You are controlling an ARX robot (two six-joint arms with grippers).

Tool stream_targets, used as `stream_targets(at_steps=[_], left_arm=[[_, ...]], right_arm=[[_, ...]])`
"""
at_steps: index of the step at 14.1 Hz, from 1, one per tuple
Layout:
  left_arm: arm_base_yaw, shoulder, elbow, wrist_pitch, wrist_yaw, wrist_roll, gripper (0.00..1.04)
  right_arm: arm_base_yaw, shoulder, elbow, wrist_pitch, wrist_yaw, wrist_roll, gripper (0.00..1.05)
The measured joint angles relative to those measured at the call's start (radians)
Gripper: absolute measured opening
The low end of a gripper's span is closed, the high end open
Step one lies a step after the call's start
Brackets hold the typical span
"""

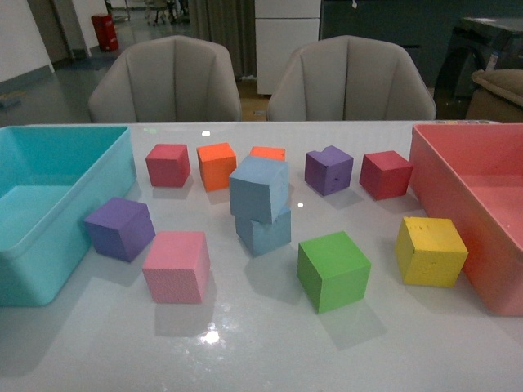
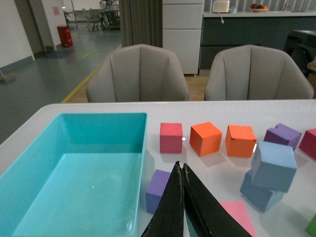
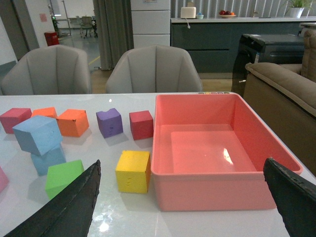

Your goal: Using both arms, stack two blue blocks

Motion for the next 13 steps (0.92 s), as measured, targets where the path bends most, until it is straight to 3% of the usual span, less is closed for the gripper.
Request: stream_targets(at_steps=[9, 13], left_arm=[[0.166, -0.269, -0.144, -0.129, 0.151, 0.0, 0.02], [0.158, -0.42, -0.206, -0.212, 0.164, 0.0, 0.02]], right_arm=[[0.0, 0.0, 0.0, 0.0, 0.0, 0.0, 0.98], [0.0, 0.0, 0.0, 0.0, 0.0, 0.0, 0.98]])
